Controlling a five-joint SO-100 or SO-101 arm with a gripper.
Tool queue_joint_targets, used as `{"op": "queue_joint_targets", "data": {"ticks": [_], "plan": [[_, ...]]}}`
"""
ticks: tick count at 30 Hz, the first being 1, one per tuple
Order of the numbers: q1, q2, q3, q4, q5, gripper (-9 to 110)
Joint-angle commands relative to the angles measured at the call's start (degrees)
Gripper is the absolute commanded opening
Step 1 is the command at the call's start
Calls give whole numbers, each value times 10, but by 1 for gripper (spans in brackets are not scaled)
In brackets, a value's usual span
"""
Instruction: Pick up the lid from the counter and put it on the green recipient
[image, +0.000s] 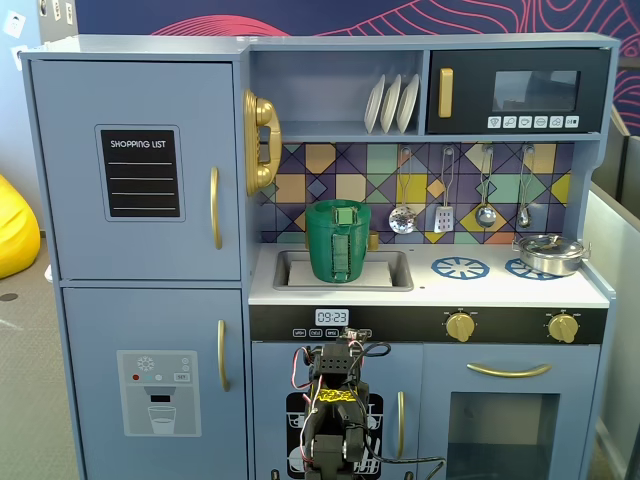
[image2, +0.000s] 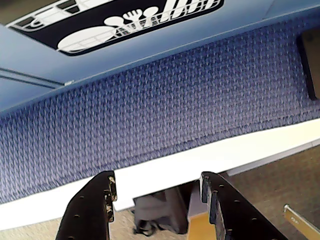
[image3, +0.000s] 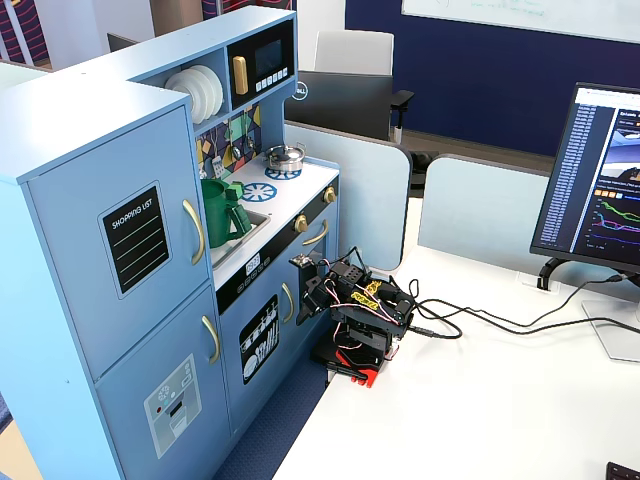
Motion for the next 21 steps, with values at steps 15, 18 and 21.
{"op": "queue_joint_targets", "data": {"ticks": [15, 18, 21], "plan": [[-8, -1, 6, 118, -44, 13], [-8, -1, 6, 118, -44, 13], [-8, -1, 6, 118, -44, 13]]}}
